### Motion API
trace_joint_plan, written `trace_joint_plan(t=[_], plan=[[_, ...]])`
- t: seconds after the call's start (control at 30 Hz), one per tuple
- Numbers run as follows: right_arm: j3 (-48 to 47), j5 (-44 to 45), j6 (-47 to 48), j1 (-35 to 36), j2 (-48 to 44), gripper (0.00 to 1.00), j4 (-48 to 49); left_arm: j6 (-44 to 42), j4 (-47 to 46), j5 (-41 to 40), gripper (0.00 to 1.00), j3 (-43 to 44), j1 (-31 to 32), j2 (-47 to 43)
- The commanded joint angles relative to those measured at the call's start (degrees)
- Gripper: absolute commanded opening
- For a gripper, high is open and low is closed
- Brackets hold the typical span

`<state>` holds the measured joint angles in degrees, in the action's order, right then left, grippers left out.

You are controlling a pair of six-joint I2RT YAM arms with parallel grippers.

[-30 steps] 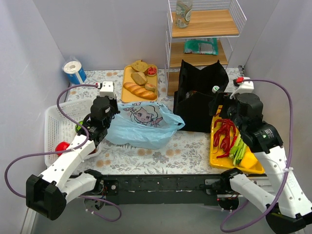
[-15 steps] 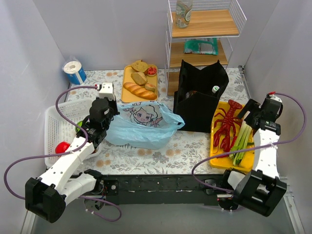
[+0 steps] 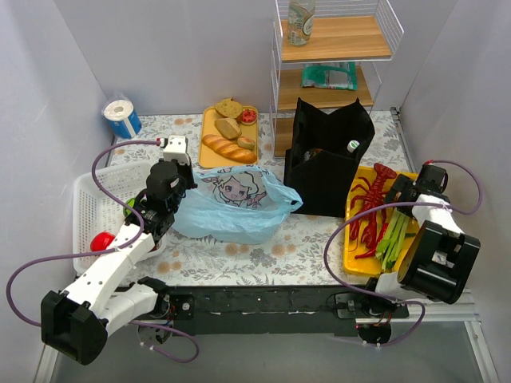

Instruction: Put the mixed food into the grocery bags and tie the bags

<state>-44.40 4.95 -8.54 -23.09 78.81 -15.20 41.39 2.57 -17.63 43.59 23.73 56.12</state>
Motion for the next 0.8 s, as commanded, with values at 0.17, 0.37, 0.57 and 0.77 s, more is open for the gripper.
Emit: trace_joint_plan(t=[0.17,0.37,0.57,0.77], plan=[[2.39,1.20,1.33,-0.20,2.59,0.62,7.20,0.01,-0.20,0.84,0.00,-0.53,-0.26,-0.92],[-2.08,4.01,2.20,-0.20,-7.60,0.35,1.15,0.01,-0.46,1.98,0.00,-0.62,-0.17,-1.01],[-9.54,5.42,1.42,-0.20,-19.12,0.23,-2.02,0.27,-0.28,2.86,0.00,-0.53,-0.26,-1.10],[-14.57,0.68,-1.48,-0.20,-21.42,0.22,-3.95,0.45,-0.11,3.30,0.00,-0.53,-0.26,-1.36]])
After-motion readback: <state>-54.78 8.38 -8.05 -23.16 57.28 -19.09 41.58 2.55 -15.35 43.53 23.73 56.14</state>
